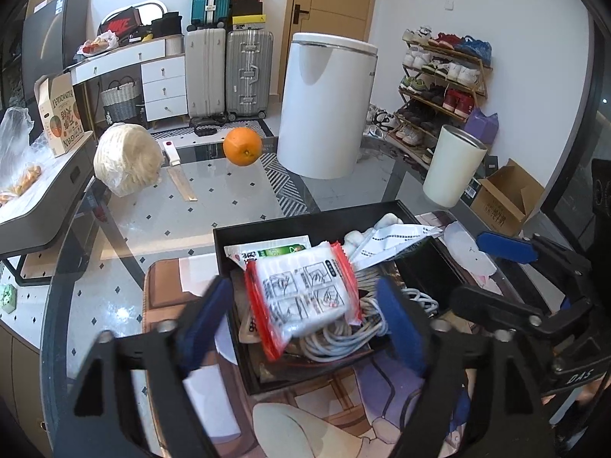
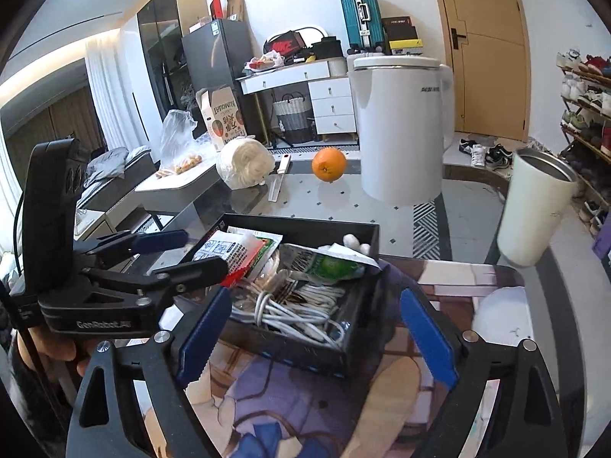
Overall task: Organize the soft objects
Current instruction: 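Carry the packet and cable into the black box and open both grippers, then withdraw both grippers from the black box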
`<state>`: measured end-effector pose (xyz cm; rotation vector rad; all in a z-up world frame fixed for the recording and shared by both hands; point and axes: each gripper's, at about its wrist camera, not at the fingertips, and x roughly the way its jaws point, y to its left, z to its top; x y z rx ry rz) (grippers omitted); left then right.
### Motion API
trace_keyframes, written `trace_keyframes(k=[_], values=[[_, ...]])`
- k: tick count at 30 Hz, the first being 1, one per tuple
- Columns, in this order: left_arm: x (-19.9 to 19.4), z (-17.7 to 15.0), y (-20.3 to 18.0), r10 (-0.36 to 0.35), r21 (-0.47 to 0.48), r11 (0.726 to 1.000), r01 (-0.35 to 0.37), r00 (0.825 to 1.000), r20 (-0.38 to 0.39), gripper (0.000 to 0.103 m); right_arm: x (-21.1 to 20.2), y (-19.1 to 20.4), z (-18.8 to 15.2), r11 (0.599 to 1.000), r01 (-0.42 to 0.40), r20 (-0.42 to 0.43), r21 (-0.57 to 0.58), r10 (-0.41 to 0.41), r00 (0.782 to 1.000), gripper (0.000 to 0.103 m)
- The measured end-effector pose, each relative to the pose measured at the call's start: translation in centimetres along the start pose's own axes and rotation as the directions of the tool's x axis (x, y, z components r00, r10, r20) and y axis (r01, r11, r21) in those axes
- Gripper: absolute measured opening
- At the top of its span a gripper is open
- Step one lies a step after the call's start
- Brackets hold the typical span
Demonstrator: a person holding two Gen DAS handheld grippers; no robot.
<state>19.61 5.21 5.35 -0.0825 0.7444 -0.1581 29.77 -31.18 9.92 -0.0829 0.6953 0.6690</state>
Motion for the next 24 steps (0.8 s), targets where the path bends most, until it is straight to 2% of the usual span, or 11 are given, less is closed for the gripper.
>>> trace_keyframes(k=[7, 11, 18, 24], values=[[-2.6, -1.6, -0.5, 0.024, 0.011, 1.000, -0.024, 0.997, 0.067, 0.103, -1.1, -0.5, -1.4, 1.000, 0.014, 0.010, -0.004, -0.014, 1.000, 0.101], [-4.3, -3.3, -0.9, 0.047, 0.029, 0.998, -0.050, 0.992, 0.115, 0.103, -1.4, -0.6, -2.4, 1.000, 0.010, 0.011, -0.015, -0.010, 1.000, 0.102], [-5.6, -6.3, -0.7, 0.088, 0.011, 0.996, -0.091, 0.983, 0.161, 0.103, -2.7, 0.2, -3.9, 0.998, 0.004, 0.070, -0.061, 0.001, 0.998, 0.102], [-6.0, -6.9, -0.1, 0.111, -0.035, 0.994, -0.106, 0.974, 0.200, 0.103, -3.5, 1.3, -5.1, 0.995, -0.003, 0.117, -0.104, 0.015, 0.993, 0.102]])
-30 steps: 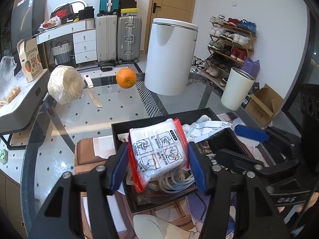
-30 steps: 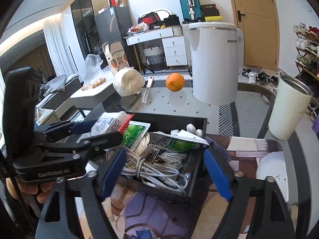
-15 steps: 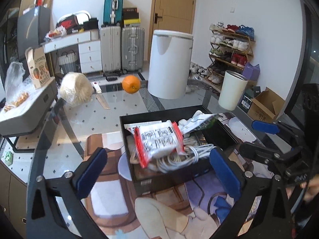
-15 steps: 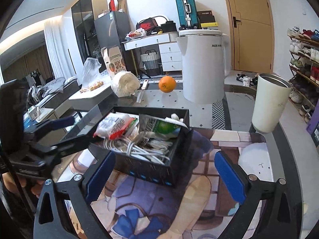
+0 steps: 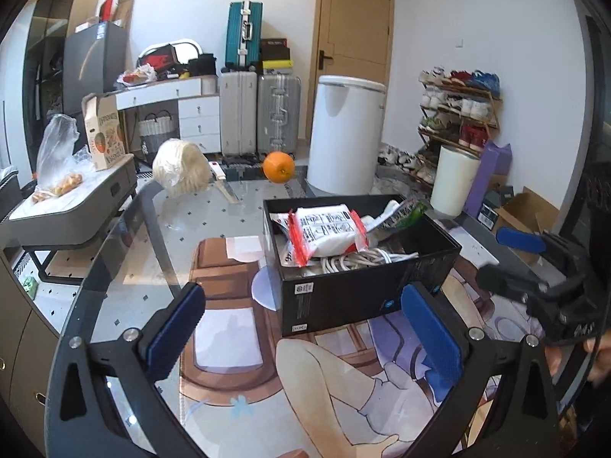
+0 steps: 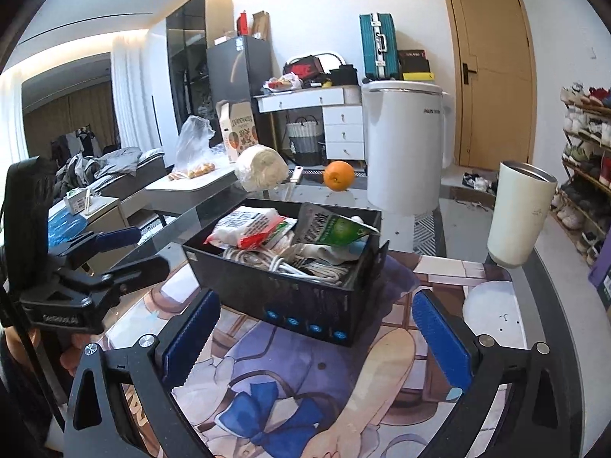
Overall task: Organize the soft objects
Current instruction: 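Withdraw both grippers from the black box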
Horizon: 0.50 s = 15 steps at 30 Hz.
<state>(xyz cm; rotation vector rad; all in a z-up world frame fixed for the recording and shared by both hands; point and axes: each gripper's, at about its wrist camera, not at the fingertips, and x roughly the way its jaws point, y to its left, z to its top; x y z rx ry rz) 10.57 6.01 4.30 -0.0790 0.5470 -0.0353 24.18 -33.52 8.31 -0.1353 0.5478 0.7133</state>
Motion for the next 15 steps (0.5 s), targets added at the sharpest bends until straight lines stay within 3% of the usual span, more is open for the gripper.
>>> trace_keyframes(k=[6, 15], values=[[-0.1, -0.5, -0.4, 0.016, 0.008, 1.000, -0.016, 1.000, 0.025, 0.103, -0.2, 1.2, -0.7, 0.999, -0.002, 0.031, -0.049, 0.004, 1.000, 0.102], [-0.1, -1.0, -0.7, 0.030, 0.021, 0.999, -0.031, 0.998, 0.052, 0.103, -0.2, 1.0, -1.0, 1.000, 0.007, 0.056, -0.030, -0.006, 0.998, 0.102]])
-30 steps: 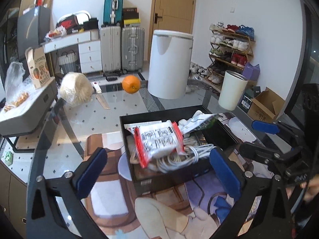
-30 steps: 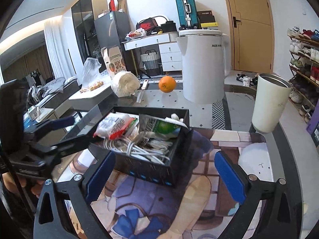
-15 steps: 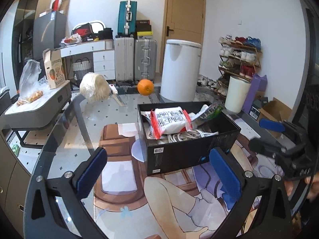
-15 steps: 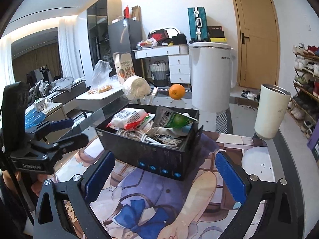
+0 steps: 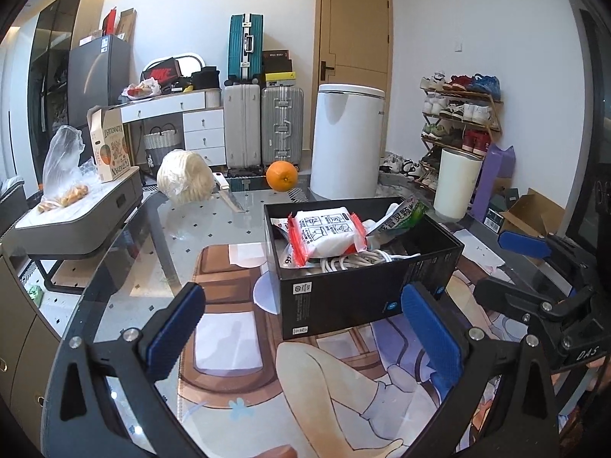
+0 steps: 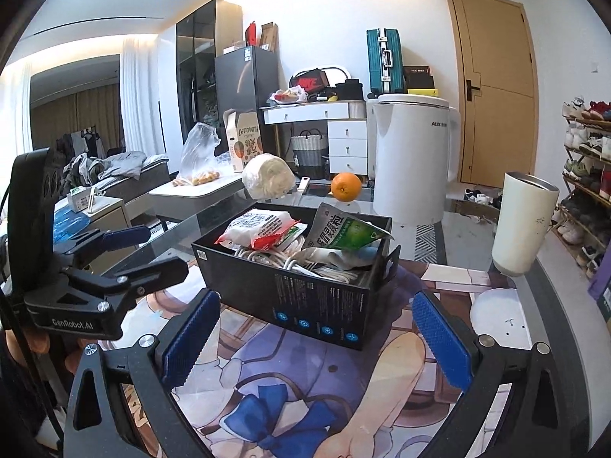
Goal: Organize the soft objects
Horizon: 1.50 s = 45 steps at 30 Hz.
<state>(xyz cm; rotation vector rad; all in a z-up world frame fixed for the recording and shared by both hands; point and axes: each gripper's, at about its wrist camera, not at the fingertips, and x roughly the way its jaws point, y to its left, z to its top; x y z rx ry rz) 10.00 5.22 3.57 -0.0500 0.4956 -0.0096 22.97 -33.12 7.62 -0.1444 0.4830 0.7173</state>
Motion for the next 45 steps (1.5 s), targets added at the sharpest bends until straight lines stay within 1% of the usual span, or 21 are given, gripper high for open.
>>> trace_keyframes(k=[8, 11, 14, 29, 40, 45], values=[[-0.2, -0.4, -0.7, -0.018, 0.009, 1.000, 0.018, 1.000, 0.004, 0.103, -0.3, -0.3, -0.1, 1.000, 0.026, 0.019, -0.003, -0.026, 0.999, 0.102], [-0.3, -0.4, -1.1, -0.019, 0.023, 1.000, 0.018, 1.000, 0.012, 0.103, -0.4, -0.2, -0.1, 0.999, 0.048, 0.026, -0.005, -0.047, 0.999, 0.102], [-0.3, -0.4, -1.2, -0.026, 0.019, 0.999, 0.026, 1.000, 0.009, 0.103, -0.6, 0.2, -0.2, 0.999, 0.052, 0.032, -0.016, -0.052, 0.998, 0.102], [-0.4, -0.4, -1.4, -0.032, 0.027, 0.999, 0.032, 0.999, 0.016, 0.103, -0.6, 0.3, -0.3, 0.999, 0.051, 0.030, -0.014, -0.051, 0.998, 0.102], [-0.3, -0.4, -1.3, -0.062, 0.020, 0.998, 0.062, 0.998, 0.014, 0.103, -0.7, 0.1, -0.4, 0.998, 0.055, 0.034, -0.015, -0.054, 0.998, 0.102], [-0.3, -0.4, -1.4, -0.058, 0.024, 0.998, 0.057, 0.998, 0.016, 0.103, -0.7, 0.1, -0.4, 0.998, 0.054, 0.033, -0.016, -0.054, 0.998, 0.102]])
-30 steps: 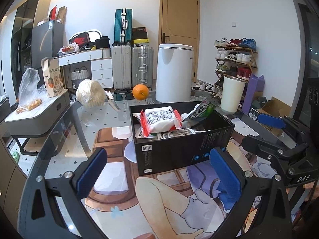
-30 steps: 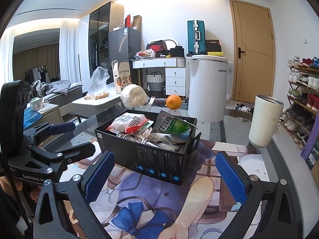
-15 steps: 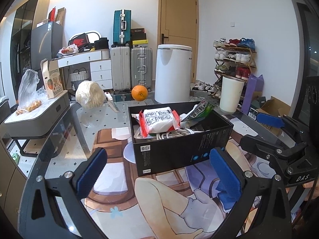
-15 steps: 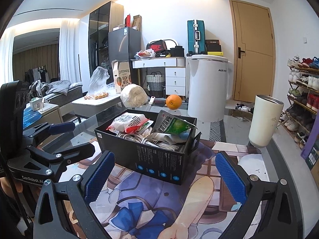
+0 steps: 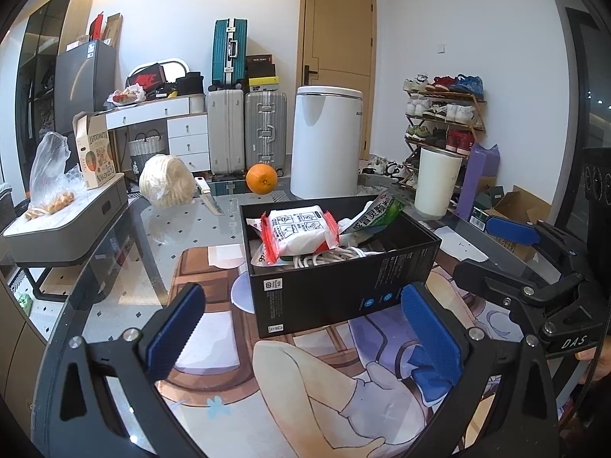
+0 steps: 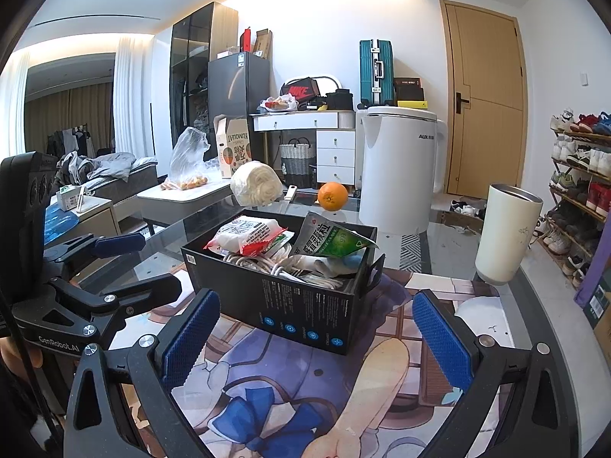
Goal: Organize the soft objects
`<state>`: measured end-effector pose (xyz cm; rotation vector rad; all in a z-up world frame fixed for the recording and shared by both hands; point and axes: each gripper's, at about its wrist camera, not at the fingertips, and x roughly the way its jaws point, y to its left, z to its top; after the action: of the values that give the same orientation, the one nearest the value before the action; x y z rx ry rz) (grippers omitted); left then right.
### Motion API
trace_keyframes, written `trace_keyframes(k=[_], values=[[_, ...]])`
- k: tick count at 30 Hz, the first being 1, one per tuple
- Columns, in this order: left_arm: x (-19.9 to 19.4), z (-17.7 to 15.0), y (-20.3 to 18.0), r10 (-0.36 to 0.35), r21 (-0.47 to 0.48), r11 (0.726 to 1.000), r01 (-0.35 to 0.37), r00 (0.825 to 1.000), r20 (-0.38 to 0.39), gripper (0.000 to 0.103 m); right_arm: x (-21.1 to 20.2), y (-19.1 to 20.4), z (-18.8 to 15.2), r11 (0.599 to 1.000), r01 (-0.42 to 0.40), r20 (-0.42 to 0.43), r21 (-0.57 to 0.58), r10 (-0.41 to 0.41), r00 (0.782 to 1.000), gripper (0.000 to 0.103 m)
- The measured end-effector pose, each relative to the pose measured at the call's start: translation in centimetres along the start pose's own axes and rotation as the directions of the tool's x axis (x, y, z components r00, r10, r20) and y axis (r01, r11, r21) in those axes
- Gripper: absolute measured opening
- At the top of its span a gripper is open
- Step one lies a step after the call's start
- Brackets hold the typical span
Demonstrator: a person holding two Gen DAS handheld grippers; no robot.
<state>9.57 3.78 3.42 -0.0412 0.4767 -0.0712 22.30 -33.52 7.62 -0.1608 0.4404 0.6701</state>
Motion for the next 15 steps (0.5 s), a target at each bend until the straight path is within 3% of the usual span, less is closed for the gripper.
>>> trace_keyframes(k=[15], values=[[0.04, 0.00, -0.01, 0.005, -0.001, 1.000, -0.005, 1.000, -0.001, 0.103, -0.03, 0.03, 0.00, 1.000, 0.001, 0.001, -0.001, -0.001, 1.000, 0.102]])
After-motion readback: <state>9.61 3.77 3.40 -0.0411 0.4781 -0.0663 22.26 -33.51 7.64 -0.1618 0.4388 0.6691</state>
